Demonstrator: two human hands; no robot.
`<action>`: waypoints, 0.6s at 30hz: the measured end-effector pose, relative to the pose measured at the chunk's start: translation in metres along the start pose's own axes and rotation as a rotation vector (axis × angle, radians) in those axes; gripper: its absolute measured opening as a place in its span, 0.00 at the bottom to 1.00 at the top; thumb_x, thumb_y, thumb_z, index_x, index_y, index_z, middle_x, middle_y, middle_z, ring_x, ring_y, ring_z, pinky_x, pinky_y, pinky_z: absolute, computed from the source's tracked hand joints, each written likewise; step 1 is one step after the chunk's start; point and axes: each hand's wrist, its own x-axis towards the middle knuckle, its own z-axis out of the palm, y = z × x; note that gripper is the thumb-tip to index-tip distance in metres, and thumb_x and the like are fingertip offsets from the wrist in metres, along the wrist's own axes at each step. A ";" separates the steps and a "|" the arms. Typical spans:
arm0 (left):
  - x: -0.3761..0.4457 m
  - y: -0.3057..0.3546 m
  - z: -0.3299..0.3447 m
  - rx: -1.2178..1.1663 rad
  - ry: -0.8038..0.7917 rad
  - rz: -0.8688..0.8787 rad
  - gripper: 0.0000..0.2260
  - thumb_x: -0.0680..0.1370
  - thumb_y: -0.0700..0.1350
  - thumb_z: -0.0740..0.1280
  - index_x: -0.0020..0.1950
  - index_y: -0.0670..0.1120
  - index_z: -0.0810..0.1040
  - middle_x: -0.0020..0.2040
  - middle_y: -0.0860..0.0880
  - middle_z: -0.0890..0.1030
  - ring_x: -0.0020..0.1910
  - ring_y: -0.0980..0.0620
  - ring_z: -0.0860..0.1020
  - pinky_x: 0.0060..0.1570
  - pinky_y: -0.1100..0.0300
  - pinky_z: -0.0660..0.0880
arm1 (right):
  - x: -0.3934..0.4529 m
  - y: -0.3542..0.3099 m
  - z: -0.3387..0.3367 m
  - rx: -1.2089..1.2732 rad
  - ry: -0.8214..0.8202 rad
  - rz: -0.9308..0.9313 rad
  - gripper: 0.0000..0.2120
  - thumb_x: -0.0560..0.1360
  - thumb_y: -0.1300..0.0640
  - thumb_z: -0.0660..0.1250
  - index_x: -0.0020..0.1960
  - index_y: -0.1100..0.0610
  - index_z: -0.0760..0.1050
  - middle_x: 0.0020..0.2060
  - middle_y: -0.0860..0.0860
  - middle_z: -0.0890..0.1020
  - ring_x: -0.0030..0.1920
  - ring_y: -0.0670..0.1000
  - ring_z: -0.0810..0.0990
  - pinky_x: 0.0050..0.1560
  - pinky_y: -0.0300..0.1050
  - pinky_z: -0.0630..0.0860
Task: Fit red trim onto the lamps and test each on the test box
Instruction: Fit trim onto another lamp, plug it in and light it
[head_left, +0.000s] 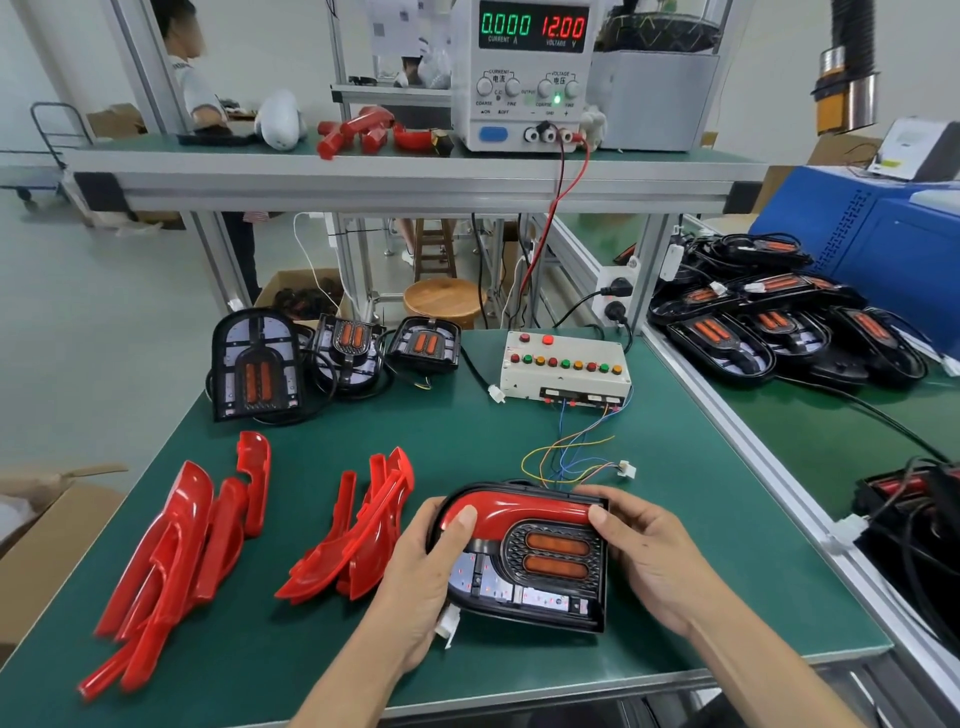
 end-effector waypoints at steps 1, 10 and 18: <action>0.000 0.000 0.000 -0.005 0.001 -0.004 0.21 0.73 0.61 0.76 0.59 0.50 0.81 0.60 0.42 0.84 0.60 0.41 0.83 0.57 0.52 0.80 | 0.000 0.000 0.001 0.012 0.006 0.007 0.17 0.71 0.63 0.71 0.60 0.66 0.81 0.58 0.67 0.83 0.54 0.59 0.83 0.67 0.59 0.75; 0.001 0.002 0.001 0.000 0.006 -0.035 0.21 0.71 0.61 0.76 0.57 0.51 0.82 0.58 0.41 0.85 0.58 0.40 0.84 0.61 0.44 0.79 | 0.000 -0.003 0.002 -0.021 0.026 0.019 0.17 0.71 0.63 0.71 0.59 0.65 0.81 0.56 0.66 0.84 0.52 0.57 0.84 0.62 0.53 0.80; 0.001 0.009 0.006 -0.066 0.079 -0.110 0.24 0.75 0.59 0.73 0.63 0.45 0.80 0.59 0.42 0.85 0.58 0.43 0.84 0.56 0.51 0.81 | -0.001 -0.005 0.002 -0.036 0.014 0.045 0.17 0.73 0.62 0.70 0.61 0.66 0.80 0.58 0.67 0.83 0.55 0.60 0.83 0.67 0.58 0.75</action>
